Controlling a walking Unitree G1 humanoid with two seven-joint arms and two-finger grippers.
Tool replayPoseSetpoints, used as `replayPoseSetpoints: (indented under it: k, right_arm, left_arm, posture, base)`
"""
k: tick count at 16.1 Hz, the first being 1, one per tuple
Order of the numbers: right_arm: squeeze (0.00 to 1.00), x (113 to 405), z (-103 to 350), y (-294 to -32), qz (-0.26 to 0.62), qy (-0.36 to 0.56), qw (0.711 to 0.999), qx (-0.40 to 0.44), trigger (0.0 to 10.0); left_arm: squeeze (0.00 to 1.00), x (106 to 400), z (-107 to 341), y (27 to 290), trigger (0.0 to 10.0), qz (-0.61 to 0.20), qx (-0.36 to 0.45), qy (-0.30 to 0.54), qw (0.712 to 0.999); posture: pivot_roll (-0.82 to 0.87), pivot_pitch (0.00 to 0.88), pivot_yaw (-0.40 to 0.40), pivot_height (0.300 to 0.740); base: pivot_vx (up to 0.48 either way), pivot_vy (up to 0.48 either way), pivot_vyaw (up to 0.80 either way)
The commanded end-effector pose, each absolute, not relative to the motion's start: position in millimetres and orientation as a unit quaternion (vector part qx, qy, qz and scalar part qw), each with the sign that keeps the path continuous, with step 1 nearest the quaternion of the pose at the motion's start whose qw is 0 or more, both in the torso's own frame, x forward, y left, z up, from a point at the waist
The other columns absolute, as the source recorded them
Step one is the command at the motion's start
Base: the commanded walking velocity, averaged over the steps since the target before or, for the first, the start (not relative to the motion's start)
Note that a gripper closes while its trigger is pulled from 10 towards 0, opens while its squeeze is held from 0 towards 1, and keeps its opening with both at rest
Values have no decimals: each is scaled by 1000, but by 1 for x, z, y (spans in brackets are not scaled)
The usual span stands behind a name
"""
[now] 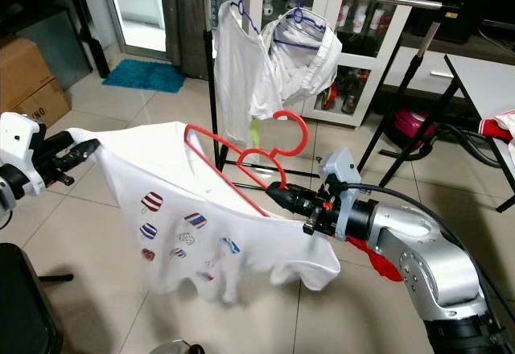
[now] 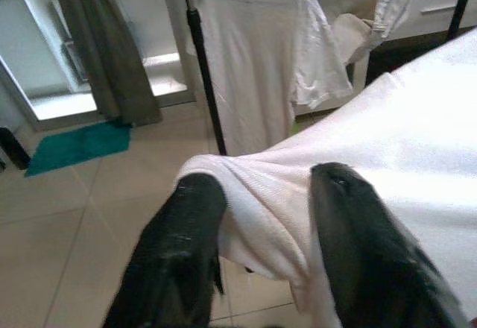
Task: Hang hanger
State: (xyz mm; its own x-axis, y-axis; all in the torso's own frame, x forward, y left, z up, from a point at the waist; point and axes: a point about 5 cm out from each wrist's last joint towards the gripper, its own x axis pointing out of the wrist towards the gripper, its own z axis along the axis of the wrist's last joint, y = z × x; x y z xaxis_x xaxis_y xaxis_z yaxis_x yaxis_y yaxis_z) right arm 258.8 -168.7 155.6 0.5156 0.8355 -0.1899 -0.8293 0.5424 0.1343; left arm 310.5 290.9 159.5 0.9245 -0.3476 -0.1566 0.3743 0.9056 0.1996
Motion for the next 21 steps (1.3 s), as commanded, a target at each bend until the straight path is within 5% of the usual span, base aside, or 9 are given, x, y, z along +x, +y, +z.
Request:
replayPoseSetpoints:
  k: [1,7,9,11,16,17,19,21]
  right_arm:
    - [0,262,162,-168,475,103,874,4,10000]
    - [0,259,163,-168,474,98,875,9,10000]
    - [0,259,161,-167,473,100,875,8,10000]
    - [0,261,161,-167,471,102,876,7,10000]
    - [0,263,161,-165,472,103,876,3,10000]
    - [0,263,161,-165,472,102,876,3,10000]
    - [0,261,156,-165,466,108,878,-2,10000]
    - [0,260,152,-163,455,113,883,-6,10000]
  left_arm:
    - [1000,311,159,284,10000,-197,111,55,973]
    - [1000,322,176,262,10000,-236,65,-14,969]
    - [1000,319,166,261,10000,-276,11,50,960]
    - [1000,321,147,277,10000,-241,-74,127,959]
    - [1000,320,146,293,10000,-241,-299,144,912]
    - [1000,319,143,296,10000,-233,-300,153,912]
    - [1000,313,125,308,10000,-183,-204,206,940]
    - [1000,316,125,311,10000,-152,-86,172,969]
  posture:
    - [-115,0,22,740]
    - [-127,0,34,740]
    - [-127,0,34,740]
    - [-127,0,31,740]
    - [-124,0,41,740]
    - [-125,0,42,740]
    - [-129,0,58,740]
    - [-134,0,66,740]
  base:
    - [0,0,0]
    - [0,0,0]
    - [0,0,0]
    - [0,0,0]
    - [0,0,0]
    - [0,0,0]
    - [0,0,0]
    - [0,0,0]
